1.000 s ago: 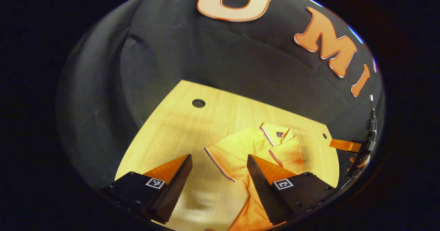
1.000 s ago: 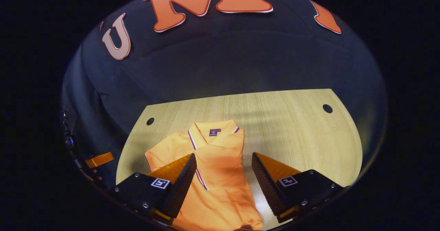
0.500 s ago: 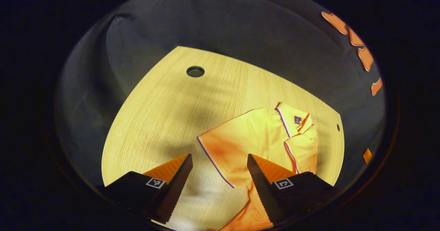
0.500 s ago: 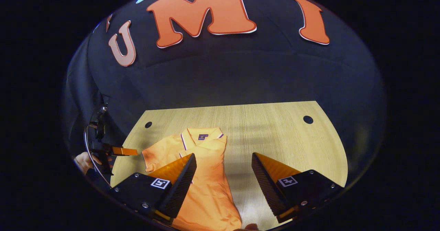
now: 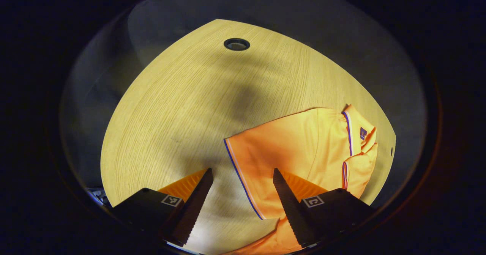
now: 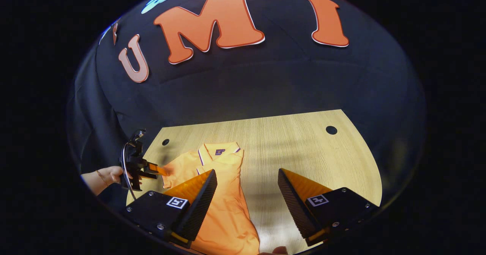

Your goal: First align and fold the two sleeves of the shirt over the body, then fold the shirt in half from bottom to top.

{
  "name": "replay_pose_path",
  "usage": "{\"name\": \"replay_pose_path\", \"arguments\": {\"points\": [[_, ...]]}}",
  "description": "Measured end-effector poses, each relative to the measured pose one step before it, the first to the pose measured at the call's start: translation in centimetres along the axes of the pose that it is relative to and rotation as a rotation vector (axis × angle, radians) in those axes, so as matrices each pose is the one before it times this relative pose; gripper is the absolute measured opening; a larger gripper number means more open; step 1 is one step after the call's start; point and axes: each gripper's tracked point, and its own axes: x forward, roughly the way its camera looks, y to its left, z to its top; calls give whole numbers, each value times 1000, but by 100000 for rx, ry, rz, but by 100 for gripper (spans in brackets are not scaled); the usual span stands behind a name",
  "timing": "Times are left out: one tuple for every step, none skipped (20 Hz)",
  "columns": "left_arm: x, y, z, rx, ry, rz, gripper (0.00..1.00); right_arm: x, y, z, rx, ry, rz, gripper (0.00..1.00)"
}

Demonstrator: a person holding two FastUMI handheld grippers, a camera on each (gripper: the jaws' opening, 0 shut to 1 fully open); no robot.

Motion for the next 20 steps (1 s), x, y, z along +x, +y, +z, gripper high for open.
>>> {"name": "replay_pose_path", "arguments": {"points": [[-6,-138,74,1986,197,34,97,53,-146,-72,413,287,49,98],[90,122,-535,2504,1647,1719,97,-113,-111,-122,710,389,260,98],[104,91,-7,3992,-472,2016,97,13,-22,-114,690,-33,501,98],[231,408,-396,4034,1038,4139,94,-10,102,-35,454,-339,580,98],[-315,-400,461,1932,-2245,343,93,-13,2,-92,135,-64,443,98],[137,-279,-179,-510,1520,-128,87,-155,-88,31,45,5,318,98],[-86,-218,177,-593,-745,51,83,-153,-76,16,164,-139,147,98],[43,-186,-155,748,-856,-735,75,-106,-191,35,535,-146,-39,98],[201,-301,484,517,-2636,-1399,56,14,-171,65,654,-282,165,98],[109,-144,19,-2104,-702,-439,37,-113,-127,53,616,-333,242,98],[-71,-193,63,-973,103,-799,18,-200,-130,-68,250,-135,125,98],[-204,55,-143,37,-218,-42,13,-146,-228,-30,36,-241,-361,98],[-181,103,182,1048,55,-337,5,-28,-251,37,-153,-281,-470,98],[-408,-236,238,1120,-1222,-417,4,-42,-129,-100,-107,-311,-123,98],[-609,-31,715,1283,-2896,762,4,-24,-66,-121,125,-19,178,98],[-805,10,663,2632,-2955,539,4,-22,16,-40,171,120,334,98],[-848,-546,331,3889,-990,-247,4,40,-43,-56,-65,-218,356,98],[-911,-554,324,4458,-1017,210,4,-93,-28,-64,-108,90,218,98],[-901,-712,584,3921,-1786,-189,4,-129,142,-62,-403,140,491,98],[-971,-961,708,2863,-2407,-1189,4,-36,85,-88,-533,-81,278,98]]}}
